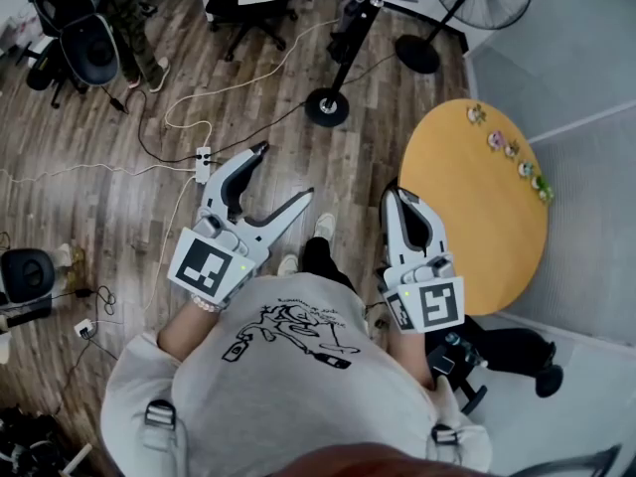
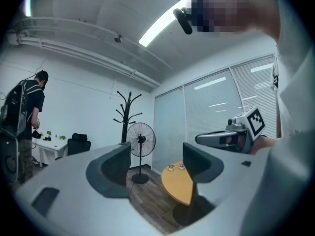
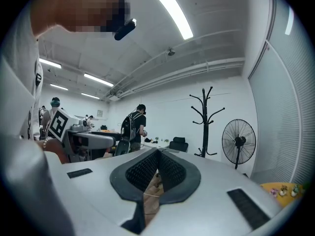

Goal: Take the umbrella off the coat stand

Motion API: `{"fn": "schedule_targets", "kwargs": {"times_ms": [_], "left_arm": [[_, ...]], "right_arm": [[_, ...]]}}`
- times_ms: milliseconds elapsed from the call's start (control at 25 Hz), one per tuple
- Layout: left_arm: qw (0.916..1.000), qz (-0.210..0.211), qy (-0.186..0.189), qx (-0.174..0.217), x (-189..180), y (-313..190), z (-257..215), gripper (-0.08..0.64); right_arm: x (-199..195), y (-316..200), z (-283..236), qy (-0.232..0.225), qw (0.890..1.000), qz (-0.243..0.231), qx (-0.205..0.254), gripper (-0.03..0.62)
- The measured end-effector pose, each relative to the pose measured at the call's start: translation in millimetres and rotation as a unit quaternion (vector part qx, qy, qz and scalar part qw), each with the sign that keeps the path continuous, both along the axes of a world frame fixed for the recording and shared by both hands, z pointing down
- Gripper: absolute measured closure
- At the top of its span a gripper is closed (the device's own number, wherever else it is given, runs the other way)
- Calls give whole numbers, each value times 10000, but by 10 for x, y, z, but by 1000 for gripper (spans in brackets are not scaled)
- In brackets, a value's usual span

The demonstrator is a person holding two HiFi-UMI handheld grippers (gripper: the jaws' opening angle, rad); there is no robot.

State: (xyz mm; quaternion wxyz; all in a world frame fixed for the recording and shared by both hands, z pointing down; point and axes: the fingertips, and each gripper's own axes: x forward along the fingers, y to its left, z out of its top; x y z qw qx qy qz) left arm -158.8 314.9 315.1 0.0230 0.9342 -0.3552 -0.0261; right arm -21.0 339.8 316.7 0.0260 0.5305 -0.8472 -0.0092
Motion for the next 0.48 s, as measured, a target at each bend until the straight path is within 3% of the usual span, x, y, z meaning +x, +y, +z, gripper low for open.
{"fn": "schedule_targets", "kwargs": {"times_ms": [480], "left_arm": [[9999,74,-71,60,422,-527,-88,230]], "right_arm": [[409,-518,-107,-44,9999,55,104,577]]}}
